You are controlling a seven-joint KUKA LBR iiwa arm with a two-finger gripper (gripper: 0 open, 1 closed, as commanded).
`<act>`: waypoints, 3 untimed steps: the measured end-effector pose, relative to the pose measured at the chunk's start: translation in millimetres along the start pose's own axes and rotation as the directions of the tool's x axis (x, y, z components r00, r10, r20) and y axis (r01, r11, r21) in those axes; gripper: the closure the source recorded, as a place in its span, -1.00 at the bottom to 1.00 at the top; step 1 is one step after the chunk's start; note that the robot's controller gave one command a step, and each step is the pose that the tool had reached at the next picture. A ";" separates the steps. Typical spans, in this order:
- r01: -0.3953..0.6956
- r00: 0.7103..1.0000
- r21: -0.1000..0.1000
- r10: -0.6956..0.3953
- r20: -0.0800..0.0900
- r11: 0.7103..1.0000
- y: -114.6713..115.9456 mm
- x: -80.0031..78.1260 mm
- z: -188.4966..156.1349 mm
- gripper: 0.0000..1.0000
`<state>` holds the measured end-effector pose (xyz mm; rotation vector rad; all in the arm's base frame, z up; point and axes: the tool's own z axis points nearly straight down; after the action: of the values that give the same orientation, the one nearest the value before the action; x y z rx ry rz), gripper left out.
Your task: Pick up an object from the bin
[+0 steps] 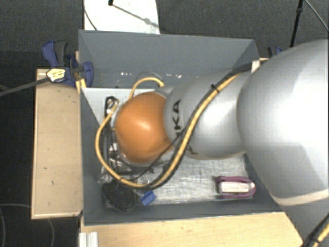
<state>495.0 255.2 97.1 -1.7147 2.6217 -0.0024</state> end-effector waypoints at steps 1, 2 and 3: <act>-0.004 1.000 0.000 0.004 0.002 1.000 -0.7 0.6 0.6 1.00; 0.263 0.965 -0.008 -0.263 -0.004 0.965 -41.5 43.6 25.4 1.00; 0.262 0.965 -0.009 -0.262 -0.007 0.965 -42.0 45.0 26.3 -1.00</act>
Offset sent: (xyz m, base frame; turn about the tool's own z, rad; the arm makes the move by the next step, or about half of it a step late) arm 0.0000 0.0000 0.0000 0.0000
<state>515.6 197.2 70.7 -2.0535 2.3807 -0.0015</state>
